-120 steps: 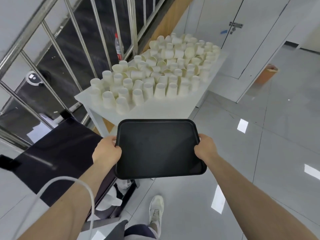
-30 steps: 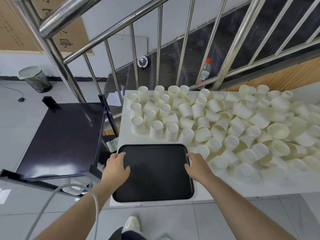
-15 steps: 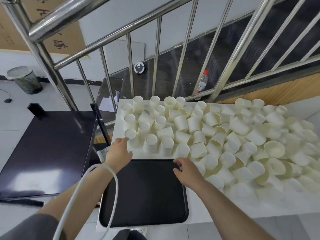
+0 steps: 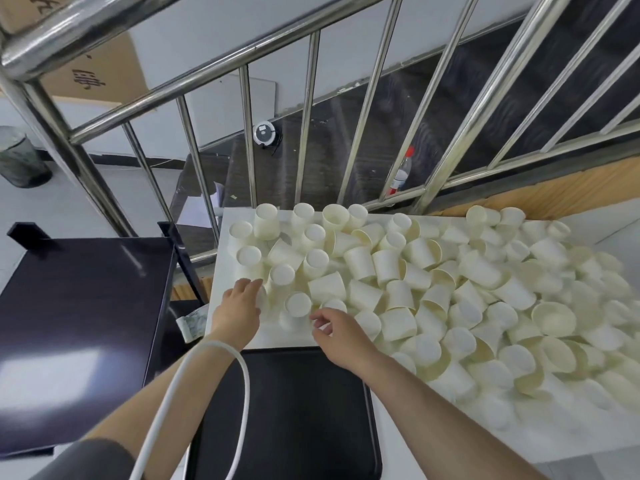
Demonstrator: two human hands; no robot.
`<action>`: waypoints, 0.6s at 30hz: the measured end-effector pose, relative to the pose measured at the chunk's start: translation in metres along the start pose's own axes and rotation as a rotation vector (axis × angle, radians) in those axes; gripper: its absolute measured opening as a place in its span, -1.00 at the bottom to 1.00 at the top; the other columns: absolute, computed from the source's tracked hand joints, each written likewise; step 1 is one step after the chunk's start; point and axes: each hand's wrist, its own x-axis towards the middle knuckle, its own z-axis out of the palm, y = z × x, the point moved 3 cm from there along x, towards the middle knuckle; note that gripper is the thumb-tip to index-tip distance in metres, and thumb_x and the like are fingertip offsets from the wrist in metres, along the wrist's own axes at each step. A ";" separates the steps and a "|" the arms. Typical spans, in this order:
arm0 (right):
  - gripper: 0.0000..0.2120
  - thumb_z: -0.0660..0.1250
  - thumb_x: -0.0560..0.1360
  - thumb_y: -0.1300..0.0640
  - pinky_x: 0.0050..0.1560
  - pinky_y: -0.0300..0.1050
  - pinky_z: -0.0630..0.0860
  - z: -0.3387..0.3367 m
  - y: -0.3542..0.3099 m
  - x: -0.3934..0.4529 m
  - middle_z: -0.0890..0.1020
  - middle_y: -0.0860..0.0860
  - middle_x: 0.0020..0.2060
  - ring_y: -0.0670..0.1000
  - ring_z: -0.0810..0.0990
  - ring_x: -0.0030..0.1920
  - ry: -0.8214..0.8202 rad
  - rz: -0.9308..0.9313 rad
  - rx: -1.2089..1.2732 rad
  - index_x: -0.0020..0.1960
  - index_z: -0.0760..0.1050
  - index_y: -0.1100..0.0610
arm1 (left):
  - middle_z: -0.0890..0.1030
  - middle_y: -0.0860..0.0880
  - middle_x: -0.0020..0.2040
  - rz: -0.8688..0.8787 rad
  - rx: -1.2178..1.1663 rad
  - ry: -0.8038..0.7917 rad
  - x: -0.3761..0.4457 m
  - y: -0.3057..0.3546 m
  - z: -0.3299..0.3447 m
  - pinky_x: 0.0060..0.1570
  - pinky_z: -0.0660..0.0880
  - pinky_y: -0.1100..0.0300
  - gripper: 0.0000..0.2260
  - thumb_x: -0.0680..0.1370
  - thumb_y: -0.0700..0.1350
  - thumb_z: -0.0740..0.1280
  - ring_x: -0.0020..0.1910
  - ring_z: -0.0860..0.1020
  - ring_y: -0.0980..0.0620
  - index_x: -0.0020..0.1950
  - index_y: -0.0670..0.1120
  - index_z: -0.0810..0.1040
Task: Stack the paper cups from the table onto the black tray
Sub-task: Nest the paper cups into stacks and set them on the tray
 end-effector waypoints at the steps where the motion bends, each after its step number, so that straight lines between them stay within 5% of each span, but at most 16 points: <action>1: -0.68 0.22 0.60 0.08 0.01 -0.25 0.47 0.000 0.000 0.002 0.53 -0.09 0.08 -0.11 0.52 -0.01 -0.008 0.005 0.017 0.34 0.43 0.02 | 0.29 -0.03 0.42 -0.011 -0.023 0.016 -0.002 -0.001 -0.001 0.10 0.47 -0.01 -0.49 0.56 -0.17 0.27 0.31 0.34 -0.13 0.49 0.00 0.22; 5: -0.70 0.20 0.61 0.06 0.04 -0.23 0.50 0.002 0.002 0.005 0.53 -0.10 0.09 -0.07 0.55 0.04 -0.019 0.023 0.080 0.33 0.44 0.01 | 0.33 -0.07 0.36 -0.092 -0.242 0.140 -0.020 -0.009 -0.014 0.08 0.45 0.03 -0.48 0.54 -0.08 0.34 0.23 0.44 -0.12 0.47 -0.01 0.26; 11: -0.63 0.28 0.58 0.10 -0.02 -0.20 0.55 0.013 -0.011 0.011 0.53 -0.15 0.16 -0.05 0.61 0.03 -0.031 0.000 0.239 0.38 0.41 0.05 | 0.49 -0.05 0.22 -0.313 -1.060 0.074 -0.056 -0.017 -0.019 -0.09 0.55 0.13 -0.56 0.50 -0.11 0.42 0.06 0.55 0.02 0.34 -0.02 0.37; 18: -0.87 0.28 0.57 0.18 -0.01 -0.10 0.61 0.025 -0.033 0.010 0.64 -0.06 -0.15 -0.12 0.65 -0.15 -0.035 -0.133 0.274 0.02 0.60 0.07 | 0.54 0.00 0.18 -0.287 -1.095 -0.065 -0.081 -0.018 -0.003 -0.04 0.57 0.19 -0.59 0.48 -0.11 0.45 0.07 0.58 0.08 0.28 0.02 0.41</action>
